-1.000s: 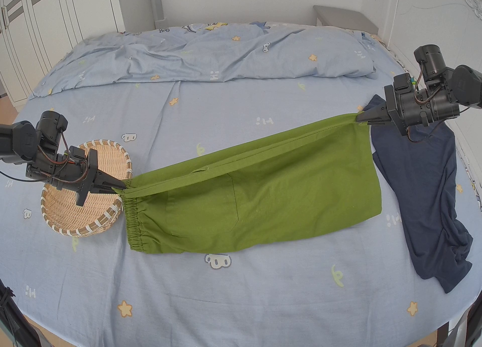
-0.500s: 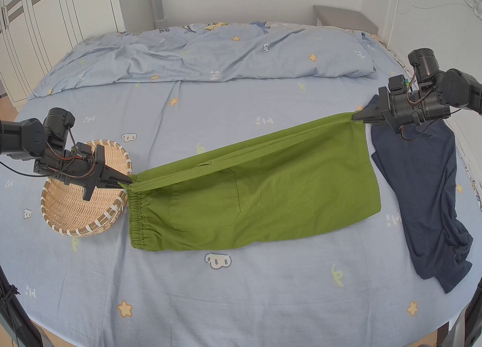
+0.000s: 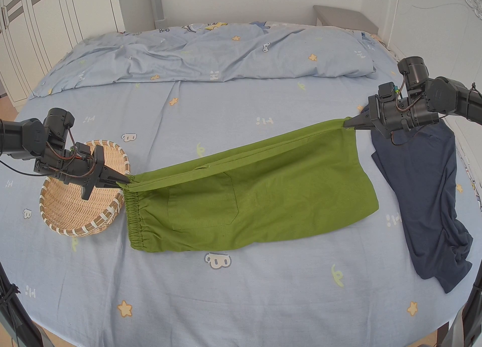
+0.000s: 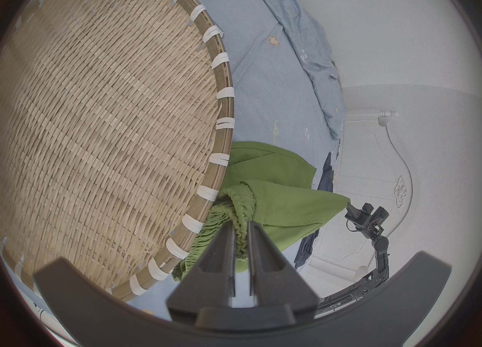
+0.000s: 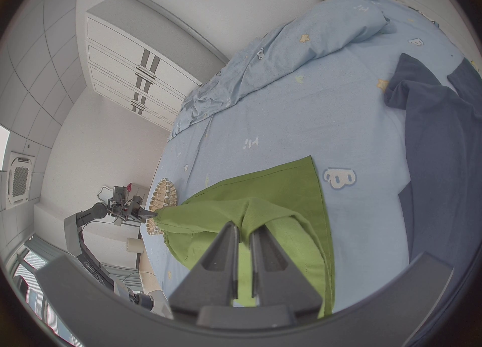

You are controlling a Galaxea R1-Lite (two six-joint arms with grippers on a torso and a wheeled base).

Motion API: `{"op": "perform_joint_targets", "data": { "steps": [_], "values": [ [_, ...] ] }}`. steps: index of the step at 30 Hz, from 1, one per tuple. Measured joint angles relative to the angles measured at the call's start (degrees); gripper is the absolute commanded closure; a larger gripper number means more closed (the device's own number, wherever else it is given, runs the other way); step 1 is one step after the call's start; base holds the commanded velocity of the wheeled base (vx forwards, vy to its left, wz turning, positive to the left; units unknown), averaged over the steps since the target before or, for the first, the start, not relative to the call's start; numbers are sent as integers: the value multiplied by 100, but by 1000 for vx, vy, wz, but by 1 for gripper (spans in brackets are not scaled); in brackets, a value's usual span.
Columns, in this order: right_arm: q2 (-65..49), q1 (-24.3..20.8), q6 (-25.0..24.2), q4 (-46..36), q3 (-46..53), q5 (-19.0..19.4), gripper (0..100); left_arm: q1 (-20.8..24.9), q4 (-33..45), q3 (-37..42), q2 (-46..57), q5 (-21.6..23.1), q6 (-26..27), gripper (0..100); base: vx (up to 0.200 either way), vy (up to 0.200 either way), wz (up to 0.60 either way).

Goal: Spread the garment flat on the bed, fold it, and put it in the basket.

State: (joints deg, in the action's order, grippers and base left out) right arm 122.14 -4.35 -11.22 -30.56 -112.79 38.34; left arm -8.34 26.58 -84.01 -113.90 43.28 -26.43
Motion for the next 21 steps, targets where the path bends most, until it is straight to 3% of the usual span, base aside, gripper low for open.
{"op": "perform_joint_targets", "data": {
  "steps": [4,5,21],
  "values": [
    [41,4,6,7,0,4,100,24,-13,0,-29,-23,2,100,0,0,0],
    [51,6,6,7,2,4,0,33,-13,0,-44,-23,5,0,0,0,0],
    [121,22,6,7,199,-2,0,55,38,-87,-21,-26,10,0,0,0,0]
  ]
}}
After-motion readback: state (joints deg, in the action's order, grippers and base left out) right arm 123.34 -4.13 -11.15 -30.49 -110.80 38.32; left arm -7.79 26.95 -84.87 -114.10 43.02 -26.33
